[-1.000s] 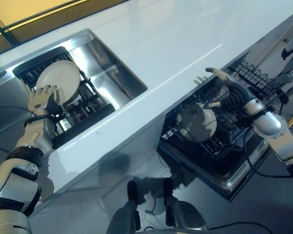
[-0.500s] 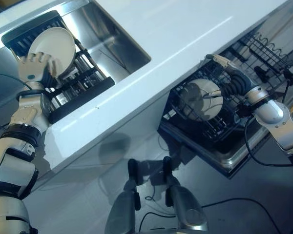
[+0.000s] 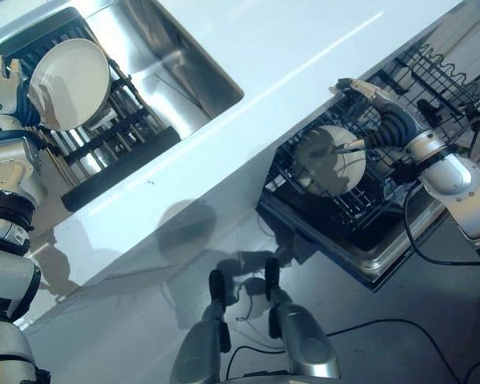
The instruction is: Pick up plates and place into dishwasher.
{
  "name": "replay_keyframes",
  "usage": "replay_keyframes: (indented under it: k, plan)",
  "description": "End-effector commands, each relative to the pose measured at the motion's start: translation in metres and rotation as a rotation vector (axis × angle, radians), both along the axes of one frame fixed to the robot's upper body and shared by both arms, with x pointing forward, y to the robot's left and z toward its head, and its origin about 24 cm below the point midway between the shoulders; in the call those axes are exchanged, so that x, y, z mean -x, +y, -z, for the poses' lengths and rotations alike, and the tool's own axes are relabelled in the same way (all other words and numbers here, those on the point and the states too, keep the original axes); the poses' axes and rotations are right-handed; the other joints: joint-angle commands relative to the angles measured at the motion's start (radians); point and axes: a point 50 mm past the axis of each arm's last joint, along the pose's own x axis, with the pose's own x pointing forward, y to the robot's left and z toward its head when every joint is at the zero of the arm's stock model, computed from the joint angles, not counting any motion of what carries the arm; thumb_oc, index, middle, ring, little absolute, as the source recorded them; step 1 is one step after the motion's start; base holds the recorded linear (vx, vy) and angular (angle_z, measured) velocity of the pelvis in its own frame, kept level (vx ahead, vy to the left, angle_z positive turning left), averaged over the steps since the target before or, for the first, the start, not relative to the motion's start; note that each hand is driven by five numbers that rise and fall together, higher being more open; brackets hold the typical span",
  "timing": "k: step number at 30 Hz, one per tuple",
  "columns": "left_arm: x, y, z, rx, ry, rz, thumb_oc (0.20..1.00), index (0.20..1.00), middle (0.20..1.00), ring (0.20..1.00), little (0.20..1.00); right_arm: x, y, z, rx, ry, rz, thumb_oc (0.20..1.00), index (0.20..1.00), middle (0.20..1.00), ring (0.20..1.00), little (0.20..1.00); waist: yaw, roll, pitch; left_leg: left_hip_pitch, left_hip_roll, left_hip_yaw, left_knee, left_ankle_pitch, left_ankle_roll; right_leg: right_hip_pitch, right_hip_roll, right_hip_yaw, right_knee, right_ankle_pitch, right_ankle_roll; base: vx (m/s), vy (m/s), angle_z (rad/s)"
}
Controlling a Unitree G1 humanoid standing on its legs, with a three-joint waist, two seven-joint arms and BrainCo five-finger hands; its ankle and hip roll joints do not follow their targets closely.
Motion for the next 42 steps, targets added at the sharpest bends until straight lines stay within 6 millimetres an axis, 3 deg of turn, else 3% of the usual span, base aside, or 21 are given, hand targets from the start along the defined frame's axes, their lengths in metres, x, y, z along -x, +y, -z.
replay_keyframes:
  k: [1, 2, 6, 17, 25, 42]
  plan:
    - [0.003, 0.004, 0.004, 0.070, -0.038, 0.032, 0.912, 0.912, 0.912, 0.912, 0.912, 0.003, 0.002, -0.017, 0.011, -0.059, -0.011, 1.000, 1.000, 1.000, 1.000, 1.000, 0.013, 0.011, -0.089, -0.002, -0.021, 0.014, 0.013, -0.104, -0.009, -0.016, -0.045, 0.008, 0.077, -0.117, 0.112, 0.00, 0.000, 0.00]
    - [0.001, 0.001, 0.008, 0.087, -0.030, 0.057, 1.000, 1.000, 1.000, 1.000, 1.000, 0.003, 0.002, -0.016, 0.009, -0.057, -0.009, 1.000, 1.000, 1.000, 1.000, 1.000, 0.012, 0.010, -0.089, -0.003, -0.021, 0.014, 0.013, -0.103, -0.009, -0.017, -0.044, 0.009, 0.078, -0.118, 0.111, 0.00, 0.000, 0.00]
    - [-0.006, -0.009, 0.024, 0.134, 0.001, 0.121, 1.000, 1.000, 1.000, 1.000, 1.000, 0.002, 0.004, -0.014, 0.009, -0.058, -0.012, 1.000, 1.000, 1.000, 1.000, 1.000, 0.010, 0.007, -0.084, -0.002, -0.021, 0.016, 0.012, -0.105, -0.006, -0.022, -0.041, 0.014, 0.080, -0.118, 0.110, 0.00, 0.000, 0.00]
    - [-0.009, -0.024, 0.064, 0.483, 0.043, 0.320, 1.000, 1.000, 1.000, 1.000, 1.000, 0.009, 0.004, 0.000, -0.011, -0.068, -0.012, 1.000, 1.000, 1.000, 1.000, 1.000, 0.006, 0.002, -0.078, 0.018, -0.018, 0.020, 0.010, -0.108, -0.005, -0.012, -0.036, 0.012, 0.084, -0.118, 0.114, 0.00, -0.008, -0.01]
    - [0.001, -0.020, 0.079, 0.413, 0.081, 0.323, 1.000, 1.000, 1.000, 1.000, 1.000, 0.017, 0.003, 0.000, 0.000, -0.054, -0.051, 1.000, 1.000, 1.000, 1.000, 1.000, 0.005, 0.012, -0.081, 0.036, -0.020, 0.021, 0.012, -0.111, -0.006, 0.007, -0.036, 0.011, 0.086, -0.123, 0.109, 0.00, 0.000, 0.00]
    - [0.006, 0.000, 0.044, 0.213, -0.095, 0.107, 1.000, 1.000, 1.000, 1.000, 1.000, 0.007, 0.004, -0.005, 0.024, -0.031, -0.037, 1.000, 1.000, 1.000, 1.000, 1.000, 0.011, -0.003, -0.066, 0.010, -0.019, 0.019, 0.012, -0.100, -0.004, -0.015, -0.034, 0.008, 0.089, -0.118, 0.106, 0.00, 0.000, 0.00]
